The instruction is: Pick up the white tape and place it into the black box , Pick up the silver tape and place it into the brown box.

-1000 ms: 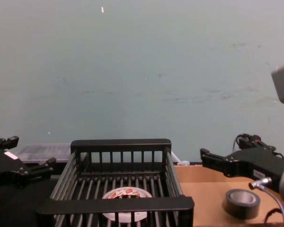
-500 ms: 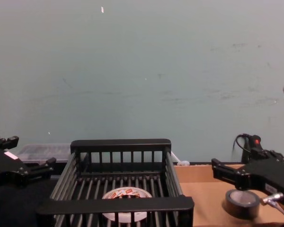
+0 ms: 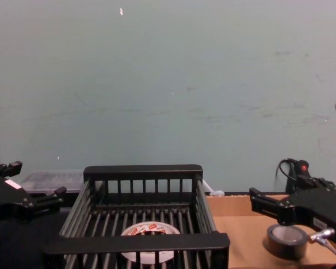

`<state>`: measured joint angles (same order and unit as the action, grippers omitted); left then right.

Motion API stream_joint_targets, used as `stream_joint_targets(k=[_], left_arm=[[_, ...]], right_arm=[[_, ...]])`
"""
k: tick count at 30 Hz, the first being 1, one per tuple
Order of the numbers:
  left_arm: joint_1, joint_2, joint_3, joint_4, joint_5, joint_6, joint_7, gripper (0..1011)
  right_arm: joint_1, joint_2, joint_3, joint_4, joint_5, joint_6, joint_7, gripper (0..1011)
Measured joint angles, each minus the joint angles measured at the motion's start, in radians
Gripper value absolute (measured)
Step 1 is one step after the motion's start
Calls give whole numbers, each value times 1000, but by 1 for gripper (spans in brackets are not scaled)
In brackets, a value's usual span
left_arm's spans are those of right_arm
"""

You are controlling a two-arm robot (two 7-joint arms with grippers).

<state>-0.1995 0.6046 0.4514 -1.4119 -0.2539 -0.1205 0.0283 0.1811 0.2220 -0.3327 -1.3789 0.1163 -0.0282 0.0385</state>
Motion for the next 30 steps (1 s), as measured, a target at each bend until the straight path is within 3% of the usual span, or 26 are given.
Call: stream_joint_targets(k=[30], left_arm=[[0,0,0,0,0,0,0,1001]], right_arm=[[3,1,-2,2,3,4,0,1002]])
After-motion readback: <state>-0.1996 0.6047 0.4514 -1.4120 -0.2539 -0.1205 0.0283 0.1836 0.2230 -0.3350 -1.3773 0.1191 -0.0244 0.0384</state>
